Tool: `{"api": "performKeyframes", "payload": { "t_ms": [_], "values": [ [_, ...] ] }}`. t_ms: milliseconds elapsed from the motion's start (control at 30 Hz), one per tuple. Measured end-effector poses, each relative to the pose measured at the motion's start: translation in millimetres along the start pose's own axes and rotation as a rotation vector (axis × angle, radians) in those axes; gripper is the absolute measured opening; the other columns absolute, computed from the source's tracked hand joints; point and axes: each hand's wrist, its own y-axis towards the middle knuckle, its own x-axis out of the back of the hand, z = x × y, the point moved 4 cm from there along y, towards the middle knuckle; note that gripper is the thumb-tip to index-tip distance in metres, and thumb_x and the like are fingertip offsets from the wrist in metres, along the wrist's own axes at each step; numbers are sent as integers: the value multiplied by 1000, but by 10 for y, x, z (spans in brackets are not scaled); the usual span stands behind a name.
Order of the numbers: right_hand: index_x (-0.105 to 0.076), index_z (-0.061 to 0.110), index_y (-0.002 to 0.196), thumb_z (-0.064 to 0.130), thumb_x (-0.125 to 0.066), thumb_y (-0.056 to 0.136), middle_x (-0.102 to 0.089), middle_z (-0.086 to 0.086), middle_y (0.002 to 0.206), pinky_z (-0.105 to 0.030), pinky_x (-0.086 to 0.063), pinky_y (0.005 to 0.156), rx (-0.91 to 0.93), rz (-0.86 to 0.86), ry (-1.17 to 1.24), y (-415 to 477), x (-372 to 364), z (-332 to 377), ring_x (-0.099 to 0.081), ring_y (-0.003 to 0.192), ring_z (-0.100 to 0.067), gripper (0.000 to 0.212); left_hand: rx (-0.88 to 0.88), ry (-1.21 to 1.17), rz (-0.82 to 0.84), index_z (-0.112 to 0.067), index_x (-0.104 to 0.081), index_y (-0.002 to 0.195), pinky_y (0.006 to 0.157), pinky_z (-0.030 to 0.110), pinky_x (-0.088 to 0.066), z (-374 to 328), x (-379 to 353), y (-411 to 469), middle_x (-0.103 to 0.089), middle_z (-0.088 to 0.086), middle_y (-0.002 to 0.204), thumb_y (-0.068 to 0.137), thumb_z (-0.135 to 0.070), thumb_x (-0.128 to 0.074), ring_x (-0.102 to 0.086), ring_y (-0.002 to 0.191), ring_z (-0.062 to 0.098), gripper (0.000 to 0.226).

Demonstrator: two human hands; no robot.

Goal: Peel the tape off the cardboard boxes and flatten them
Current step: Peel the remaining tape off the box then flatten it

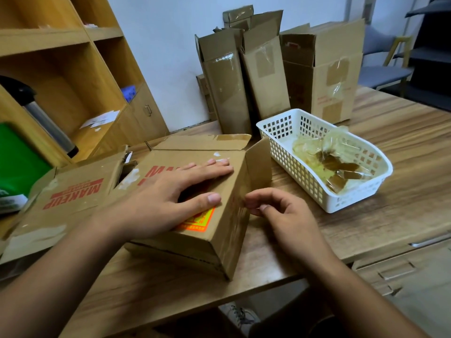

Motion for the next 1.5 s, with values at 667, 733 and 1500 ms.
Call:
{"api": "performKeyframes", "payload": {
  "t_ms": [667,733,1500],
  "values": [
    [-74,17,94,-16,-46,95,-73,6,104,-21,-51,90,212,-53,-134,12,-41,67,-67,104,-10,43,-65,-31,-33,-74,-28,138,97,-6,-10,38,6,9,-11,-60,141,88,-66,-44,-3,132,-28,54],
    [-73,20,92,-11,-48,97,-74,6,96,-18,-49,86,177,-47,-144,4,-47,59,-68,97,-8,40,-75,-29,-35,-74,-28,138,96,-9,-8,36,8,8,-11,-62,140,88,-65,-45,2,129,-31,54],
    [-65,24,117,-9,-50,98,-71,5,112,-25,-50,99,142,-124,-35,26,-37,45,-65,111,-6,41,-153,-80,-92,-58,-50,137,103,-6,-15,72,45,-87,-31,-50,143,91,-52,-55,-24,136,-24,46]
  ]
}}
